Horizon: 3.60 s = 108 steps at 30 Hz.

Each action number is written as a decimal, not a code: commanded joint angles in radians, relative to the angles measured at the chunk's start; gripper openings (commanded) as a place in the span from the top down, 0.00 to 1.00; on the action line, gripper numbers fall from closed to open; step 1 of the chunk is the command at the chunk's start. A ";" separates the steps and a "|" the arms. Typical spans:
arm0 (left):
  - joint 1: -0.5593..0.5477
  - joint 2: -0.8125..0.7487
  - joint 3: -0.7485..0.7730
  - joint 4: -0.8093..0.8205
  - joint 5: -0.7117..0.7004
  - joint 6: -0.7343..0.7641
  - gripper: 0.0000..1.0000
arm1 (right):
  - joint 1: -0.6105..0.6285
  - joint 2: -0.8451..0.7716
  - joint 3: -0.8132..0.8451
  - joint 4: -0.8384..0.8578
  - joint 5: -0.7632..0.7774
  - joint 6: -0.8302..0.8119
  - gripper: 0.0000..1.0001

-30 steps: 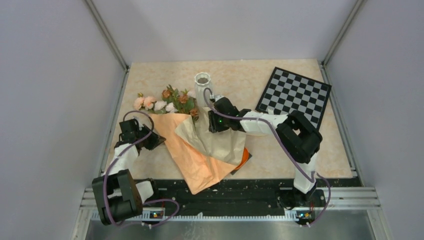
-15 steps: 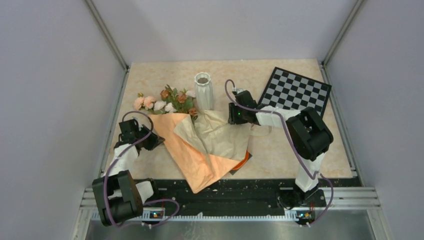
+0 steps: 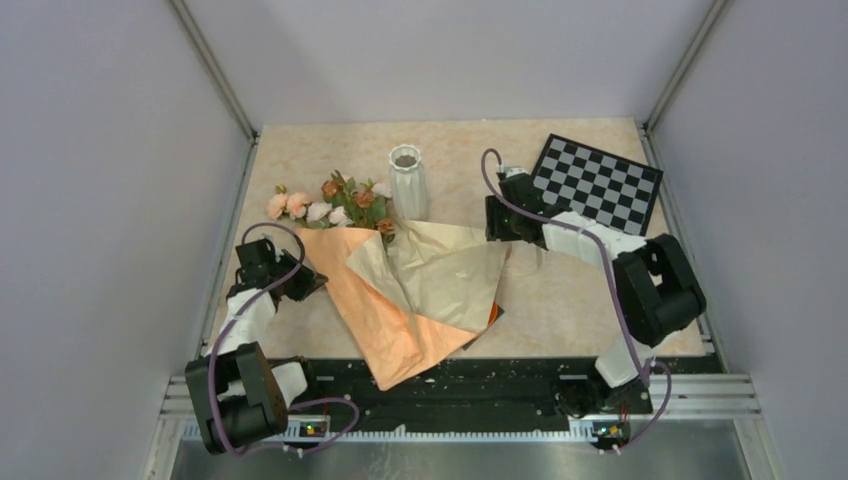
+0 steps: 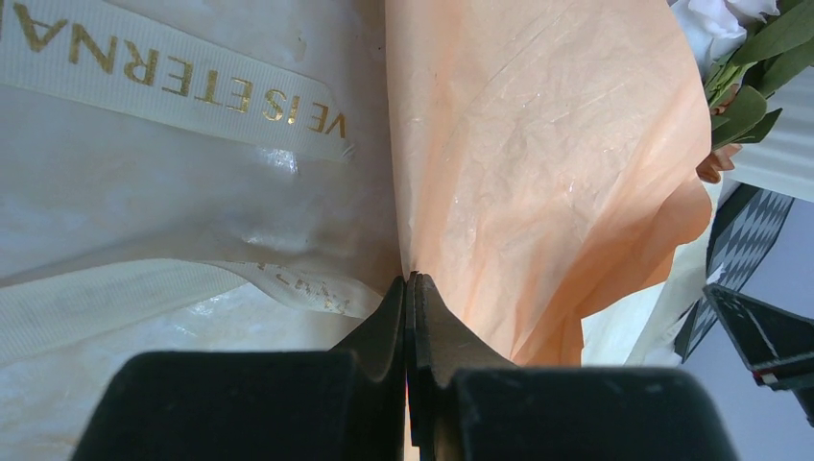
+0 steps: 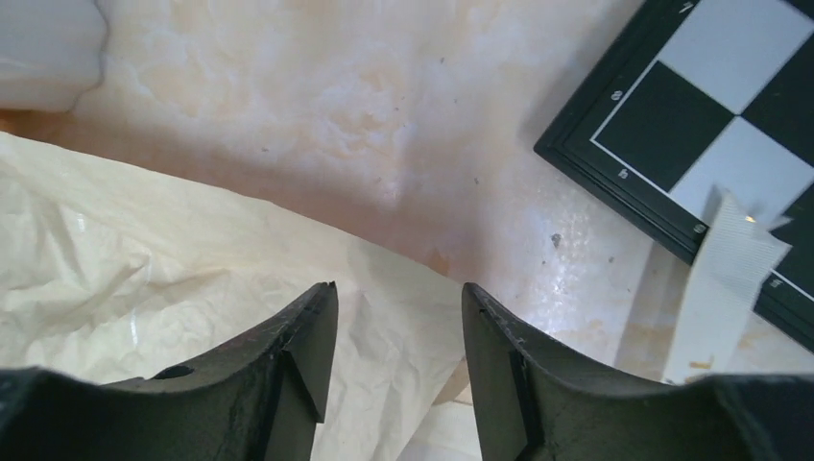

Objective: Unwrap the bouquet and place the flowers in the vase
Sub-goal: Unfold the wrapping paper at the center of the board.

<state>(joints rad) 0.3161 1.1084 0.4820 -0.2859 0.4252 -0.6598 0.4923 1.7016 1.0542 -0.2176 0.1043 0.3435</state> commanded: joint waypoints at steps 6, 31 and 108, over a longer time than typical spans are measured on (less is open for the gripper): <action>0.010 -0.028 0.010 0.022 0.008 0.005 1.00 | -0.008 -0.289 -0.140 -0.016 -0.096 0.041 0.40; 0.015 -0.026 0.008 0.029 0.009 0.003 1.00 | -0.006 -0.374 -0.455 0.285 -0.367 0.269 0.74; -0.283 0.035 0.083 0.199 0.079 -0.207 0.38 | -0.006 -0.428 -0.423 0.256 -0.503 0.274 0.39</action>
<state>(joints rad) 0.0402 1.1248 0.5682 -0.1917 0.4828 -0.8547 0.4923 1.2537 0.6655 -0.0463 -0.3061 0.5800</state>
